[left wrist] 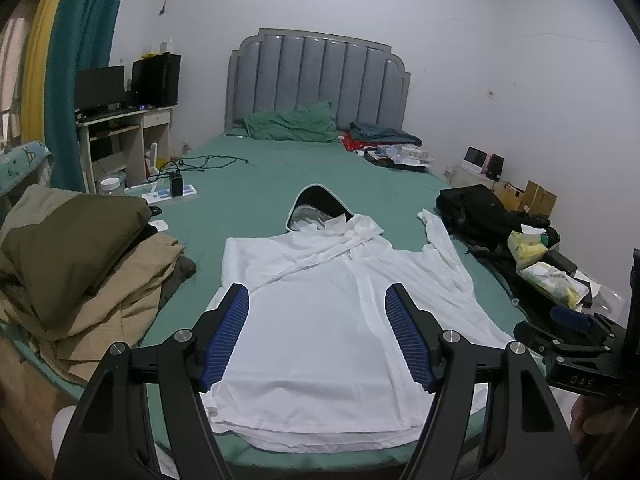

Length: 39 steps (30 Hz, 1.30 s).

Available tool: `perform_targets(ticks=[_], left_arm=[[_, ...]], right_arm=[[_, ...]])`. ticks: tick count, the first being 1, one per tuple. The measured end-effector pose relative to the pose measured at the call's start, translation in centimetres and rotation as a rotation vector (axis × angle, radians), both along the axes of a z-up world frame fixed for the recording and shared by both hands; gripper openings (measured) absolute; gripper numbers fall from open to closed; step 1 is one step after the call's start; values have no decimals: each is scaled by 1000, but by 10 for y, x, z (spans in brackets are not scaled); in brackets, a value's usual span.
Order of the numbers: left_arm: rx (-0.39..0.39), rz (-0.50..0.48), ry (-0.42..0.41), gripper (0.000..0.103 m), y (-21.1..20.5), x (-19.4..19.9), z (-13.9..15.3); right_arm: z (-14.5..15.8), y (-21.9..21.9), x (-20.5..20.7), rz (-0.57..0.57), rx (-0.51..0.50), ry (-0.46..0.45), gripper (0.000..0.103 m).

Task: Fold large clothes

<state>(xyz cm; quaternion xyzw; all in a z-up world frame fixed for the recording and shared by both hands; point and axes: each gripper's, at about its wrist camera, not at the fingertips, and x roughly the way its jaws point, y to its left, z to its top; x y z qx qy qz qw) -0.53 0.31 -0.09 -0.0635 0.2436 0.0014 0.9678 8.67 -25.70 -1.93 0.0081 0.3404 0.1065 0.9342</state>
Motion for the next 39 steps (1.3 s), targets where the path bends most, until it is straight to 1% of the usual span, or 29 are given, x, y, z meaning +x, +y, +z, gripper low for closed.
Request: perform_targets(ticks=[3,17,39], left_arm=[[-11,-4,7,74,-1,1,0],[-15,13,17,74,3,2,-5],[-20,14,21,74,6,1,-3]], right_arm=[[0,0,0,0,0,-1,91],[0,2,-1,1,1,0,91],[1,2,0,-1,3,1,91]])
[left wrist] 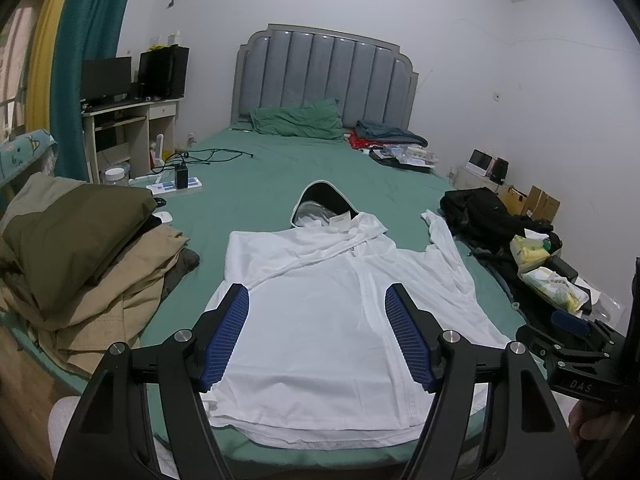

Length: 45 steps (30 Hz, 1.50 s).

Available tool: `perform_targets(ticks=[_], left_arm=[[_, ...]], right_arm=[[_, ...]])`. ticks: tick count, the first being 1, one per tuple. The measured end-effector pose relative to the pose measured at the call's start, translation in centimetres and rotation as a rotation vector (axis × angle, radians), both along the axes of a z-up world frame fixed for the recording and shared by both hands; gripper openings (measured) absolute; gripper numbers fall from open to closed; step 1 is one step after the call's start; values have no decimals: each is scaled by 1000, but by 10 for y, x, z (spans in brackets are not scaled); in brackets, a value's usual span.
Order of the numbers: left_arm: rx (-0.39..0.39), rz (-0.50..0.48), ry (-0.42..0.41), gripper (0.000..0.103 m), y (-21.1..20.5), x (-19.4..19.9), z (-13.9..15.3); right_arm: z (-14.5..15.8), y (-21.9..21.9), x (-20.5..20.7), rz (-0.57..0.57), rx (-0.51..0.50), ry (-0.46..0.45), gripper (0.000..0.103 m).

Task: Fold large clothes

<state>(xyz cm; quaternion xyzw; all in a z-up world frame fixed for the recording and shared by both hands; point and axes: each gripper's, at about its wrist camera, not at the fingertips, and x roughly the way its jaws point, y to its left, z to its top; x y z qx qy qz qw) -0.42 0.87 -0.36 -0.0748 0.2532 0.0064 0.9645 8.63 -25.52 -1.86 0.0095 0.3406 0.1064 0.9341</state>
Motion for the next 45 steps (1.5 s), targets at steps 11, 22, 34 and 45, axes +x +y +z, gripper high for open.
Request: perform_targets(ticks=[11,22,34,45], left_arm=[[-4,2,2,74,1,1,2],[-1,-32,60,74,0,21,-6],[24,-21,185,74,4,112,-43],[94,-73,287,74,-10,239,-88]], right_arm=[[-1,-2,1,0,1,0,91],[-1,0,6,3,-3,2,91],[-20,-9,73,22,-16,25,91],[-37,-23,186,78,-73,47,91]])
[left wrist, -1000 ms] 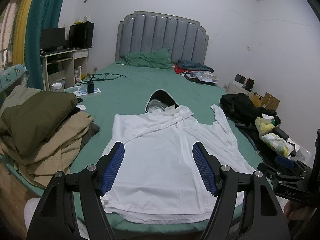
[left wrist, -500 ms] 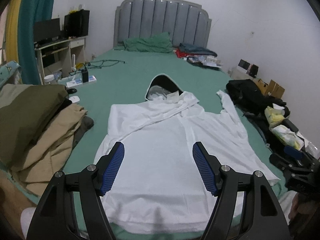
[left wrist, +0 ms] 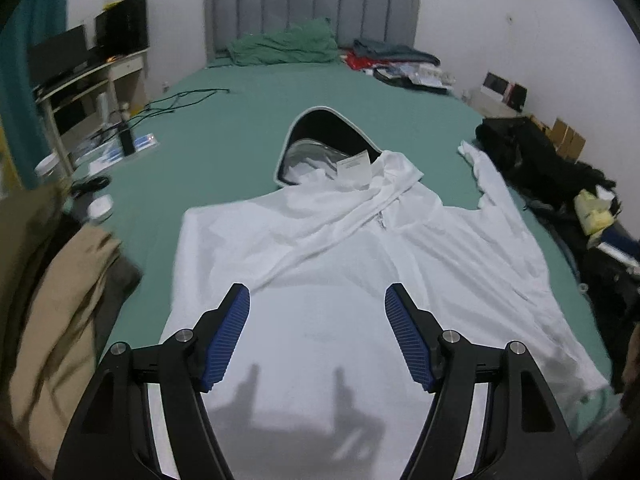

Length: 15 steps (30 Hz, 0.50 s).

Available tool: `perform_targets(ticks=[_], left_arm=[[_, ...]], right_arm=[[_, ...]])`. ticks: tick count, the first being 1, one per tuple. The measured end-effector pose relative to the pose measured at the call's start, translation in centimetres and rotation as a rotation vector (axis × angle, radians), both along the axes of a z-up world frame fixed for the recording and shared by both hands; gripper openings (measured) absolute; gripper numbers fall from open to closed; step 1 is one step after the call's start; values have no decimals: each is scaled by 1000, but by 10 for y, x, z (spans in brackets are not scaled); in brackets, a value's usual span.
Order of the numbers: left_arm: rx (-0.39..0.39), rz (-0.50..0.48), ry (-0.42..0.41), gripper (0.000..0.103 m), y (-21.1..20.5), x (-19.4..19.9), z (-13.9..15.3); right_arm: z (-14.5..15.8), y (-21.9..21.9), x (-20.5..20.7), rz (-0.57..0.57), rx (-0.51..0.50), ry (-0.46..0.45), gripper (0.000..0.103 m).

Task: Fold large clothes
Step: 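Lower the left tool to the jacket hood and close on it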

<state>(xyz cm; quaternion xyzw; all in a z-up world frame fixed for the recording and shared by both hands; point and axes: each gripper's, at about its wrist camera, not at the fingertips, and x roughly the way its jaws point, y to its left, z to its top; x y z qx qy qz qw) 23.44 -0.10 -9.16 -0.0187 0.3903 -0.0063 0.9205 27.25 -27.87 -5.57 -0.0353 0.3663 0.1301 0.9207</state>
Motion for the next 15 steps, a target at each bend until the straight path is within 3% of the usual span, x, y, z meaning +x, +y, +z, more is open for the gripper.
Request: perform_targets(ticks=[7,13,15], left_arm=[[37,-102,49,73,-38,103,-44],[77,-165,73,66,-77,175,-77],[84,-174,88,56,-88,196,-86]], right_arm=[[-24,4,79,28,-45,27,91],[-54,-9,102,22,-74,35,91],[-68,-22,103,1,-103,63,91]])
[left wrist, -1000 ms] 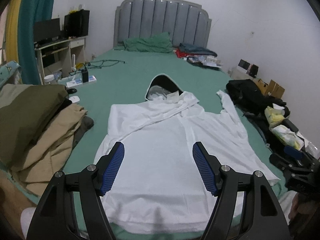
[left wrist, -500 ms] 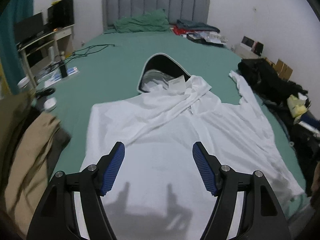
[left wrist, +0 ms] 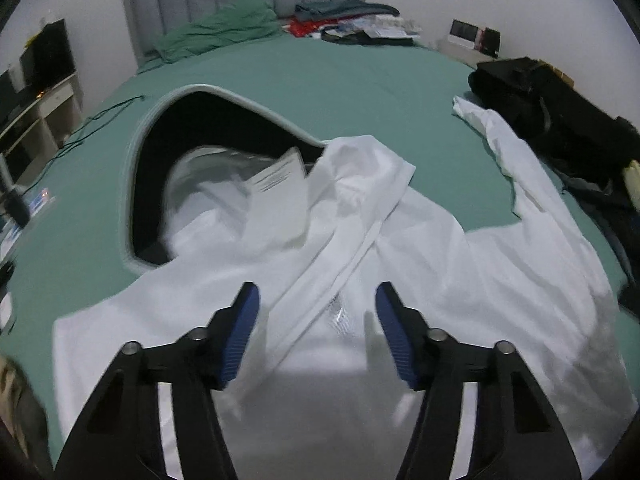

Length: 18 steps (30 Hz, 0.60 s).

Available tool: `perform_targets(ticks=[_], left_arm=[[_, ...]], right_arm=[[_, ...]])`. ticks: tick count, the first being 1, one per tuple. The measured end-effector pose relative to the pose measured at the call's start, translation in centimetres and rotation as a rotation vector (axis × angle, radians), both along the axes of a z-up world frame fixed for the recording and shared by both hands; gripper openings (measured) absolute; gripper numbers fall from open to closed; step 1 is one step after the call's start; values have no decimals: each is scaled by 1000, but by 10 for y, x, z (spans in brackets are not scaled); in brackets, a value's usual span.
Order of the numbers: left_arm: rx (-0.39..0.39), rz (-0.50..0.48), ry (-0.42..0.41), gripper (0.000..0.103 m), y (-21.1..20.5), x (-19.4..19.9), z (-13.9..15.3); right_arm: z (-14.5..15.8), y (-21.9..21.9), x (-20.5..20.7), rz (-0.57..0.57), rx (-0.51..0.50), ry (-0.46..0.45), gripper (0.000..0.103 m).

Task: Fold large clothes

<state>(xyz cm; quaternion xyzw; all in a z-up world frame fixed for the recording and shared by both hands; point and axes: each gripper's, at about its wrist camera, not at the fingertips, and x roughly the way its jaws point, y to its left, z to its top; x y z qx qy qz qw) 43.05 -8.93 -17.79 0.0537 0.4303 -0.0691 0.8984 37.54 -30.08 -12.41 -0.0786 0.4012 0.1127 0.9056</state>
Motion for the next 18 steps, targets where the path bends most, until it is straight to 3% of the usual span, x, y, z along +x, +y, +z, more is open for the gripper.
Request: perform_targets(ticks=[4,7,9,11,18], left_arm=[[18,-6,66,44,-19,33,-25],[31,5,56,35,-27,43,-31],[26,37,55,14,-25,46,-28],[15,47,57,7,-23,47,-25],[6,50,-5,3,-31,31,9]], right_arm=[[-10,-30,11,-55,33,50,91],[-6,-47,14,-80,68,52,91],[-5,-50,13,-79,64,48,91],[-2,-52,9,-75,61,36,91],[7,-63,7,-100,82,9,91]])
